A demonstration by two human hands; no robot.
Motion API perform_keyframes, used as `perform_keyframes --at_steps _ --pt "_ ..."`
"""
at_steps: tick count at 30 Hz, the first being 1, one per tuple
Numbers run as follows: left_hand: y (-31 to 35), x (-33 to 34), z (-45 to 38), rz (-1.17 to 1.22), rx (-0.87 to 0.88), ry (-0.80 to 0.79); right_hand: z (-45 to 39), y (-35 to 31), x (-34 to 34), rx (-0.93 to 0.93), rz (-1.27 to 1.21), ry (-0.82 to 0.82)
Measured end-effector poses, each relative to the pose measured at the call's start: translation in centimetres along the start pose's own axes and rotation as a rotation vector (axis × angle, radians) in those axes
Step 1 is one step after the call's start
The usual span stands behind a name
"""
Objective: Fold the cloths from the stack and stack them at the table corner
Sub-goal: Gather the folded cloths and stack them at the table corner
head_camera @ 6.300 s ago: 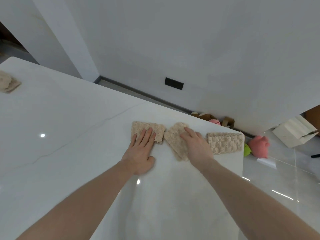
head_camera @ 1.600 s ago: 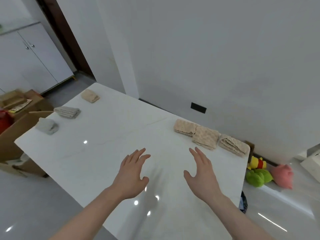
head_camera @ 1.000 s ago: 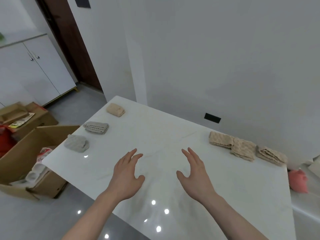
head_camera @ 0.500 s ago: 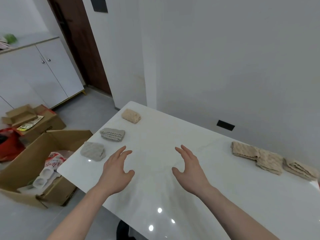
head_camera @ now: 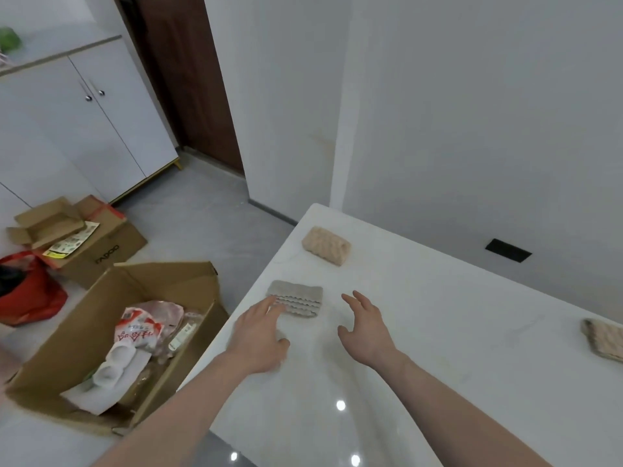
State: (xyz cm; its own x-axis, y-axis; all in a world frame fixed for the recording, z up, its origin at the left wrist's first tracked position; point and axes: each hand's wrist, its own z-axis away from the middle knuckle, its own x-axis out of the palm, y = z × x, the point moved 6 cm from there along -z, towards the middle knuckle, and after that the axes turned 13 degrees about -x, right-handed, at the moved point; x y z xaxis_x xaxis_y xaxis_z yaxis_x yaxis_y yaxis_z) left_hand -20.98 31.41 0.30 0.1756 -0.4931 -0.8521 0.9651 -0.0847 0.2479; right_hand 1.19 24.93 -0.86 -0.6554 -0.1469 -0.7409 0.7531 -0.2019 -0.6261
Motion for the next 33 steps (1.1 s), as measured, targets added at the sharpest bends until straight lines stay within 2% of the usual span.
perform_keyframes --at_steps 6,10,16,22,27,31,33 --pt "0.8 1.5 -5.9 -0.058 0.085 -0.051 -9.5 1.0 -0.9 0.013 0.157 -0.03" --pt "1.6 2.9 -9.4 -0.125 0.144 -0.053 -15.2 1.6 -1.7 -0.046 0.305 -0.044" --pt "1.5 5.6 -11.9 -0.223 0.195 -0.182 -22.2 1.0 -0.3 -0.217 0.558 -0.237" --pt "0.7 8.1 -11.6 -0.311 0.2 -0.346 -25.4 3.8 0.9 -0.189 0.59 -0.415" --pt "1.0 9.6 -13.3 -0.273 0.204 -0.321 -25.6 6.5 0.5 -0.134 0.56 -0.232" --pt "2.3 9.6 -15.1 -0.253 0.238 -0.284 -24.4 10.0 -1.6 0.162 0.3 -0.001" --pt "3.3 9.1 -16.3 -0.253 0.26 -0.258 -23.2 11.3 -2.4 0.283 0.218 0.042"
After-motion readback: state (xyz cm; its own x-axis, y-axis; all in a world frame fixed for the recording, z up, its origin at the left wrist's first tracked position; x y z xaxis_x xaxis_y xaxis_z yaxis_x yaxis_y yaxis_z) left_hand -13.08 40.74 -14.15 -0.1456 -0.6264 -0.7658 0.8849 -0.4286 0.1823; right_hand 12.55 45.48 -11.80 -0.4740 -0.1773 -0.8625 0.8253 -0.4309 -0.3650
